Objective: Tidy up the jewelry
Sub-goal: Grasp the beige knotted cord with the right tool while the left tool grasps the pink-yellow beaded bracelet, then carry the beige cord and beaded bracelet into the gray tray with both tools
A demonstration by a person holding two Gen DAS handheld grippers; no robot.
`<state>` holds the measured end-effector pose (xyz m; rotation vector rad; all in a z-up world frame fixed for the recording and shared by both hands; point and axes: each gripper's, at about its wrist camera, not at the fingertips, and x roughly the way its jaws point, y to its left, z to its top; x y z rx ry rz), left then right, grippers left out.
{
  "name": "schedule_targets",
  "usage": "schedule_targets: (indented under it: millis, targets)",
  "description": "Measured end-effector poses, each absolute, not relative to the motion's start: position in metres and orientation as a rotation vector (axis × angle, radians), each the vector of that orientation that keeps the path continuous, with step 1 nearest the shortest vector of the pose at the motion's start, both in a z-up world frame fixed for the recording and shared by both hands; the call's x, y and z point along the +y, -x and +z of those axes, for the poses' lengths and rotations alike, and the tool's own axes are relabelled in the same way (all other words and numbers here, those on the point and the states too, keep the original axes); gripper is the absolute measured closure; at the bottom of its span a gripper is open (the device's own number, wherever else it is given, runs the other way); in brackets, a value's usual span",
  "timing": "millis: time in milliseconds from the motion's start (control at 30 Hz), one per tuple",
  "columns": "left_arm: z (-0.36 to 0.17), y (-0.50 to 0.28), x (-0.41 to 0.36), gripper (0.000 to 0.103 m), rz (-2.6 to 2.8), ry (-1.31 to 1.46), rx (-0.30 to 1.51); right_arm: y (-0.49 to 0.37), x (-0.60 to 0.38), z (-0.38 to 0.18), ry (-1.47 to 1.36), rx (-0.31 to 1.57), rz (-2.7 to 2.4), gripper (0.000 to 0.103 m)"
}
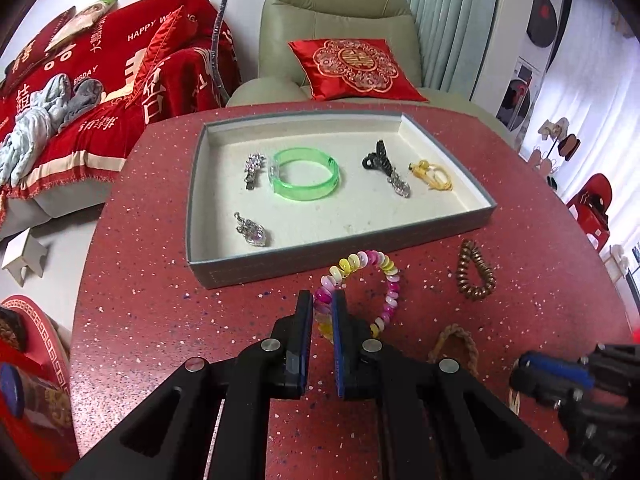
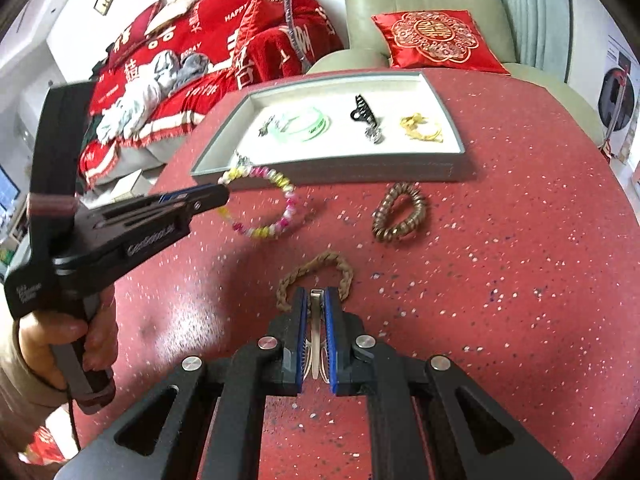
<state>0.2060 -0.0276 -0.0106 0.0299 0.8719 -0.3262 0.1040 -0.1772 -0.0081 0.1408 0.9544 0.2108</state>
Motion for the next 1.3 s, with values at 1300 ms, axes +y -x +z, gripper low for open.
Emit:
schedule_targets:
  millis: [1300]
  targets:
    - [0.013,-0.297,-0.004,0.076,-0.261,0.056,0.898,-0.237,-0.231,0.04,-0.238,0.881,0.143,0.094]
